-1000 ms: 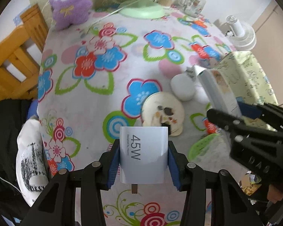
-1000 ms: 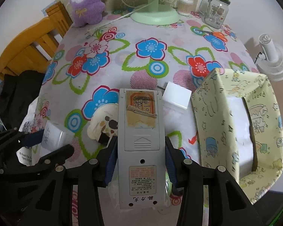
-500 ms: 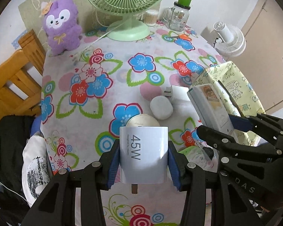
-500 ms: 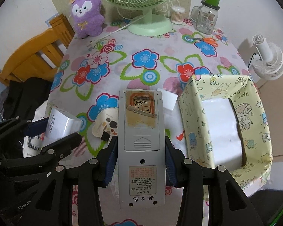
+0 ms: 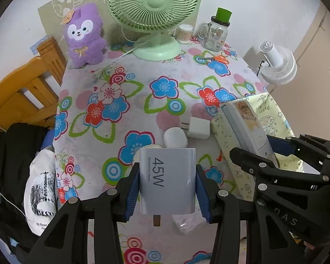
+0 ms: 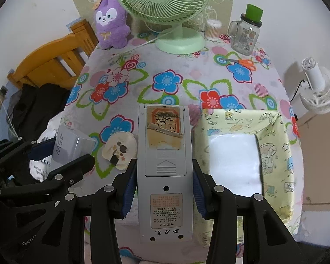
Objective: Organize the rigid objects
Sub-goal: 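Carry the charger and power strip in both grippers over the fabric box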
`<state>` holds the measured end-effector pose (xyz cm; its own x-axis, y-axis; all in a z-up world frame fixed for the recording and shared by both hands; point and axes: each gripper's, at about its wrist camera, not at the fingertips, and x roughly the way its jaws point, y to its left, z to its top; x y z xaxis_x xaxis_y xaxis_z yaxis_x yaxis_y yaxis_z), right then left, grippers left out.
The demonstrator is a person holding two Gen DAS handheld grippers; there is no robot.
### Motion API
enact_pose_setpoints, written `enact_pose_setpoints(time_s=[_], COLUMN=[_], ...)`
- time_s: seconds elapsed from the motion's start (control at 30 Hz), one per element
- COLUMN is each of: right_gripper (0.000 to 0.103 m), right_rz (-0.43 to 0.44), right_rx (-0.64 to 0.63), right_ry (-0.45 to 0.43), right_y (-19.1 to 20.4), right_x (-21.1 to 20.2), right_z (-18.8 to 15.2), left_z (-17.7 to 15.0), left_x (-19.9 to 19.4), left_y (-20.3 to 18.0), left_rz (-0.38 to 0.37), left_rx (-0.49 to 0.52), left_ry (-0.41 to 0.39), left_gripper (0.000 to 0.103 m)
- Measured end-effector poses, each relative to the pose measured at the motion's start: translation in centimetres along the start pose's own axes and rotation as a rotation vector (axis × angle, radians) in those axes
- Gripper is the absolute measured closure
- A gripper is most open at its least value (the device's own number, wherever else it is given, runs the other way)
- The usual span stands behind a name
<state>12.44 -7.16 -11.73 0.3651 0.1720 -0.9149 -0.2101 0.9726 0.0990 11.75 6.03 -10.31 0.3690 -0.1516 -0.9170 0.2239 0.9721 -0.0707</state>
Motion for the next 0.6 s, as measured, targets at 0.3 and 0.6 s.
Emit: enact_pose_setpoints(time_s=[0.3, 0.6], right_gripper=[0.054, 0.054], right_rz=[0.014, 0.002], right_rx=[-0.001, 0.042], right_ry=[-0.009, -0.003], right_y=[-3.5, -8.2], right_x=[-1.3, -1.6], right_z=[-0.1, -0.6], left_z=[0.8, 2.3], left_x=[-0.1, 1.1], left_y=[-3.5, -7.5], left_rz=[-0.003, -0.021], left_rx=[-0.009, 0.005], left_ry=[-0.019, -0.022], left_gripper=[0.055, 0.055])
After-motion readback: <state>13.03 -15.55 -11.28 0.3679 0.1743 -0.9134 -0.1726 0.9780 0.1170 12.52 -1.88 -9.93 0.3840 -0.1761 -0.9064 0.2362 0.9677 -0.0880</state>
